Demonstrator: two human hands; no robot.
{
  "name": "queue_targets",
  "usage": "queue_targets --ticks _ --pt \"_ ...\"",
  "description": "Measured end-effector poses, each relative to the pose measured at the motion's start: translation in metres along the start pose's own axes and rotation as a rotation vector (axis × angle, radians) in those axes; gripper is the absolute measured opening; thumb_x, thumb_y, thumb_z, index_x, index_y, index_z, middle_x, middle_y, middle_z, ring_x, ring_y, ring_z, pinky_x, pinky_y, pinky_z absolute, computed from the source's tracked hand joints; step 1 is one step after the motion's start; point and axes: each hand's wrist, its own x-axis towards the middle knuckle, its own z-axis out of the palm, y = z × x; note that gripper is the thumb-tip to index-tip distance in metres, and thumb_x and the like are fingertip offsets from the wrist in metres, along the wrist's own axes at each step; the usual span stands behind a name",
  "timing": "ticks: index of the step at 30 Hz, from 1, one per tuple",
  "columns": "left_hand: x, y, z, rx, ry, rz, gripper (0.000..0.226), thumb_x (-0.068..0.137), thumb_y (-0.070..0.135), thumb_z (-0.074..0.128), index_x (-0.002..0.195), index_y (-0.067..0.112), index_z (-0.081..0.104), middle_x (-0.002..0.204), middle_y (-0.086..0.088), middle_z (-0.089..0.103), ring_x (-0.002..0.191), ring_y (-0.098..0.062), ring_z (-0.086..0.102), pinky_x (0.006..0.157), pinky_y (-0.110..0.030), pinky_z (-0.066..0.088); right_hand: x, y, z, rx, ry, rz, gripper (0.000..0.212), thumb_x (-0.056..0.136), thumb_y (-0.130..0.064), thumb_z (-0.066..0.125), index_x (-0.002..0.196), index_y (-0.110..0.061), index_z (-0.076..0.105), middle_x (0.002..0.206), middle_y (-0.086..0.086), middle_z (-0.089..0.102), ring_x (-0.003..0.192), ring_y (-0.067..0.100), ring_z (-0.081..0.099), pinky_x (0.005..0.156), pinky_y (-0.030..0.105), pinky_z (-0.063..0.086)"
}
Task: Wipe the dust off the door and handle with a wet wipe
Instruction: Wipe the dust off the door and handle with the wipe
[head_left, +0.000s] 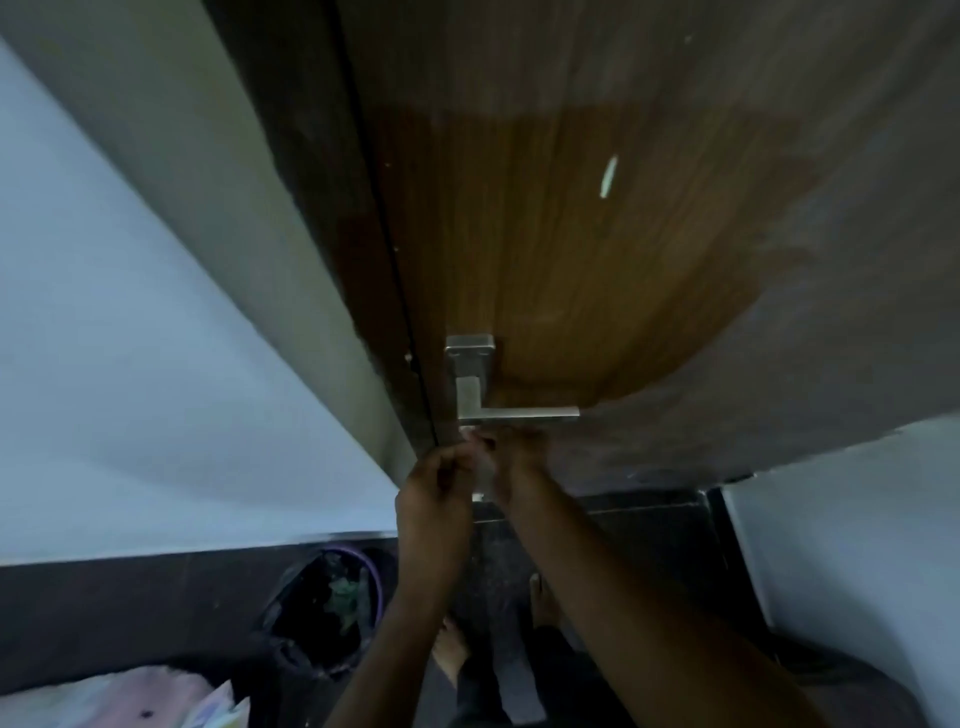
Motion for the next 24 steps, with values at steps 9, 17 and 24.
queue_targets --ticks 9,17,24 --pt "-0.001 -0.010 -0.013 0.025 0.014 0.025 0.026 0.092 0.007 0.058 0.101 0.023 0.077 0.086 -0.007 0.074 0.068 -0.011 0.059 0.055 -0.011 0.038 0.026 0.000 -0.026 0.105 0.233 0.023 0.018 0.104 0.001 0.040 0.096 0.012 0.051 0.076 0.014 0.072 0.059 0.021 0.071 0.056 0.025 0.059" --pt "0.004 -0.019 -0.007 -0.064 -0.039 -0.150 0.023 0.098 0.013 0.053 0.113 0.007 0.070 0.102 -0.014 0.073 0.090 -0.029 0.068 0.069 -0.030 0.048 0.002 0.014 0.037 -0.013 -0.044 0.130 0.010 0.095 -0.008 0.059 0.095 -0.009 0.070 0.082 0.007 0.077 0.095 0.027 0.063 0.102 0.038 0.050" --pt "-0.001 -0.030 -0.020 -0.244 0.041 -0.245 0.045 0.099 0.006 0.046 0.072 0.039 0.058 0.060 0.028 0.058 0.064 0.012 0.056 0.060 -0.009 0.042 -0.019 0.013 0.064 0.252 -0.007 0.092 0.012 0.087 0.009 0.064 0.080 -0.001 0.066 0.096 0.017 0.068 0.081 0.025 0.067 0.071 0.030 0.063"
